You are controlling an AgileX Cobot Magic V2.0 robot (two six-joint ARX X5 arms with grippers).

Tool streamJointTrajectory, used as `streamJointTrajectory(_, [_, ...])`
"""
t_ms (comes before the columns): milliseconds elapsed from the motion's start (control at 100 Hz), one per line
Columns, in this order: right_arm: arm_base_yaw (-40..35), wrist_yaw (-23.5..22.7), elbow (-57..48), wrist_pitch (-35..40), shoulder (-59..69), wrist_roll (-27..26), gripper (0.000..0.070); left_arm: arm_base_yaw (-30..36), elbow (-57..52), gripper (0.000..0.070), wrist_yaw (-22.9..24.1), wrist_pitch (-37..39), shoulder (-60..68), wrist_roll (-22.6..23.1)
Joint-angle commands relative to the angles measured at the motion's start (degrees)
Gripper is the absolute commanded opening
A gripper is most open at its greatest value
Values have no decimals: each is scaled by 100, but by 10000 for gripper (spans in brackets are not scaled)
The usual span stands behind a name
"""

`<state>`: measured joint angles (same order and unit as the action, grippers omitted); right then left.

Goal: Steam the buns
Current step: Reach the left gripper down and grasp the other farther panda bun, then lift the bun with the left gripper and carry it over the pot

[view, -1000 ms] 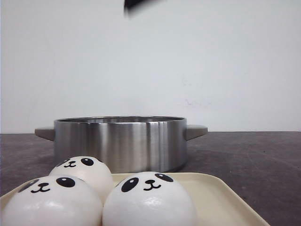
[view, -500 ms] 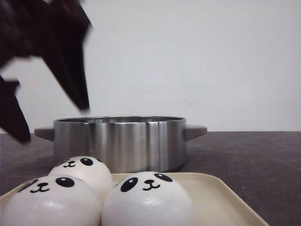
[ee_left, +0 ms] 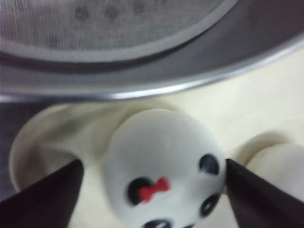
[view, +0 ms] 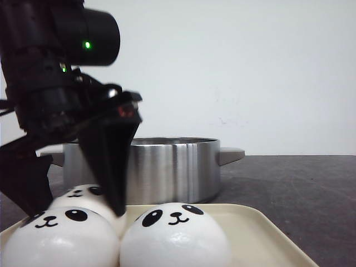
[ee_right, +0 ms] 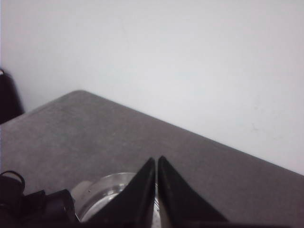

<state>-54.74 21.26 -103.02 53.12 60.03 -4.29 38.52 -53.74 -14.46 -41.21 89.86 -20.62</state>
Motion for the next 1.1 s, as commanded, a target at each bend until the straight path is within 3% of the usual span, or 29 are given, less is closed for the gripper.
streamJointTrajectory(0, [-63,24,-101,-22,59,-9,0,50,-61,302,28,-79,144,-61])
streamJointTrajectory(120, [-63,26,-101,-37,61,-20,0,50,-61,0,103,-103,146,-39])
streamJointTrajectory(320, [-63,26,-101,-31,83,-17,0,94,-105,4,50,-166,-59,28])
streamJointTrajectory(570, [-63,24,-101,-33,129,-15,0,372,-645,4,-85,-363,-1364,7])
streamJointTrajectory(720, [-63,17,-101,-31,131,-20,0,339,-1325,4,326,-457,-1655,-9])
streamJointTrajectory(830, [-63,-2,-101,-31,131,-26,0,122,-1845,4,728,-542,-1504,282])
streamJointTrajectory(1090, [-63,-17,-92,13,136,-109,0,-531,-2826,4,918,-485,-319,772])
